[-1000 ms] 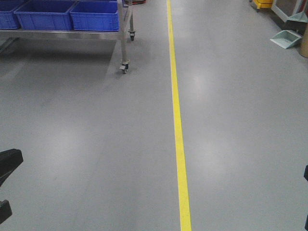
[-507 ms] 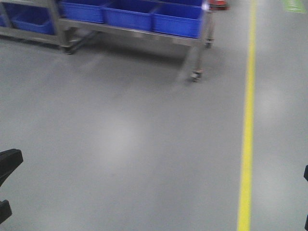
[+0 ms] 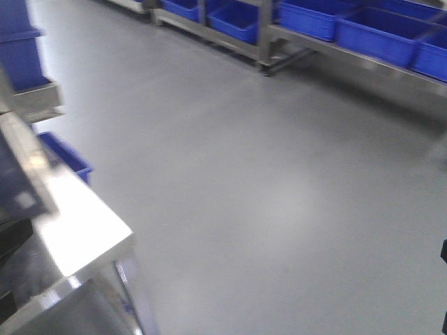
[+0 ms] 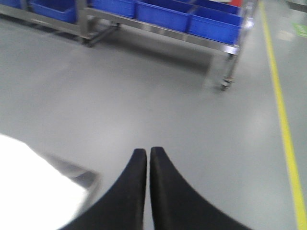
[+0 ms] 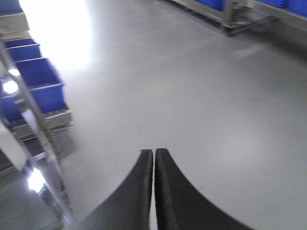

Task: Move and align brake pads A on conveyor
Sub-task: 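Turn toward the stainless steel table beneath the blue bins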

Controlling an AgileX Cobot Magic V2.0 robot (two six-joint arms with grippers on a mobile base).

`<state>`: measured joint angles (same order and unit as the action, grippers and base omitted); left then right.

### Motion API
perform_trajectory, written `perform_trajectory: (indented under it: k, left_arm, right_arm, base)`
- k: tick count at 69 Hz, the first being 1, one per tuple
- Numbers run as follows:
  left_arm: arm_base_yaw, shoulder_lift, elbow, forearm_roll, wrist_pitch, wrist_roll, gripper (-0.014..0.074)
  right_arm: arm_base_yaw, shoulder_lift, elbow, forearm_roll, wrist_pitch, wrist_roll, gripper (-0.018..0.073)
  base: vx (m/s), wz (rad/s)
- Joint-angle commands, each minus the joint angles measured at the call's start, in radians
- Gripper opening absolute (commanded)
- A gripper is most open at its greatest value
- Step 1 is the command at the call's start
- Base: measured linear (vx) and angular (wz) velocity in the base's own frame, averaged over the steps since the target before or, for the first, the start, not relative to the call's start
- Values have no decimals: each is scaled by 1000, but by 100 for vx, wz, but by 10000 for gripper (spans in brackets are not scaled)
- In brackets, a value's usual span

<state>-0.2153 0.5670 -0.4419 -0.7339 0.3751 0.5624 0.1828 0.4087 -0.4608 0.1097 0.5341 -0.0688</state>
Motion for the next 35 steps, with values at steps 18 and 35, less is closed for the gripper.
perform_trajectory:
  k: [18,35]
  left_arm:
    - [-5,4,-27,-20,-45,3,-6]
    - [-5,4,-27,-20,-45,3,-6]
  right_arm:
    - [-3,8,-26,1,-73,-2,-7]
    - [-3,8,-26,1,-73,-2,-6]
  base:
    - [15,84]
    - [16,83]
